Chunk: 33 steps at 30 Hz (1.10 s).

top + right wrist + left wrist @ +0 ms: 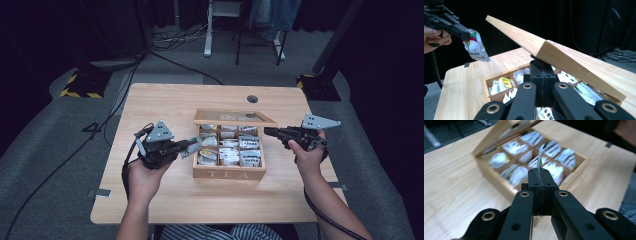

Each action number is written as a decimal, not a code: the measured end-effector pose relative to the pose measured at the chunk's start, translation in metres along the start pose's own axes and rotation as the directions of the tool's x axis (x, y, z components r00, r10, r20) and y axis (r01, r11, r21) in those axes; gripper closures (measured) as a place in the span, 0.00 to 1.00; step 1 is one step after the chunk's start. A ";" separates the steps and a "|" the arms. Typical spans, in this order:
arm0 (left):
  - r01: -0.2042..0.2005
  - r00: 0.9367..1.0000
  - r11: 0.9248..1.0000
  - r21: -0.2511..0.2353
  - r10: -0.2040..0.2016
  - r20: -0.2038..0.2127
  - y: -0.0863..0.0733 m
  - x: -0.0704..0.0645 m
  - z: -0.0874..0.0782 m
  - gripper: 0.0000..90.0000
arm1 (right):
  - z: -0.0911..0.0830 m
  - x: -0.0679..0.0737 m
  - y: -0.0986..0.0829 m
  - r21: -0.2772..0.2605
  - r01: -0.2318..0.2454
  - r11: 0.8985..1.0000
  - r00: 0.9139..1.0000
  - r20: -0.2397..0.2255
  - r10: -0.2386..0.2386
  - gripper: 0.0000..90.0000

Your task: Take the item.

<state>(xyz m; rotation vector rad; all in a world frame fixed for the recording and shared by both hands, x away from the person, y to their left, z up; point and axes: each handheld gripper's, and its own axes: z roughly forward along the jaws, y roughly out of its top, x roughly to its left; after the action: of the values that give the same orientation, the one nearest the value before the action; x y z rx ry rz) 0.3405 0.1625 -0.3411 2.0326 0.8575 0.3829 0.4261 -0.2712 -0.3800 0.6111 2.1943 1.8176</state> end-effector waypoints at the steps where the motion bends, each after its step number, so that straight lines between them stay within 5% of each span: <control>1: 0.003 1.000 1.000 0.006 -0.003 -0.009 -0.002 0.003 -0.001 0.99 | 0.000 0.000 0.000 0.000 0.000 1.000 1.000 0.000 0.000 1.00; 12: 0.080 0.991 0.995 0.061 -0.073 -0.109 -0.029 0.030 0.001 0.99 | 0.002 0.001 -0.001 0.006 -0.002 1.000 1.000 0.000 0.002 1.00; 15: 0.081 0.981 0.991 0.102 -0.061 -0.186 -0.038 0.037 0.001 0.99 | 0.002 0.001 -0.001 0.007 -0.003 1.000 1.000 0.000 0.003 1.00; 19: 0.094 0.971 0.986 0.137 -0.061 -0.230 -0.046 0.048 0.004 0.99 | 0.003 0.001 -0.002 0.008 -0.005 1.000 1.000 -0.001 0.005 1.00; 33: 0.190 0.959 0.972 0.135 -0.155 -0.236 -0.068 0.079 0.008 0.99 | 0.004 0.000 -0.003 0.014 -0.006 1.000 1.000 -0.001 0.006 1.00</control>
<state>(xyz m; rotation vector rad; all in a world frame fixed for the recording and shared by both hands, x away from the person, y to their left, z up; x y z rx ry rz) 0.3722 0.2386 -0.4048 2.0628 1.2297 0.4642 0.4271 -0.2681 -0.3835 0.6204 2.2099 1.8069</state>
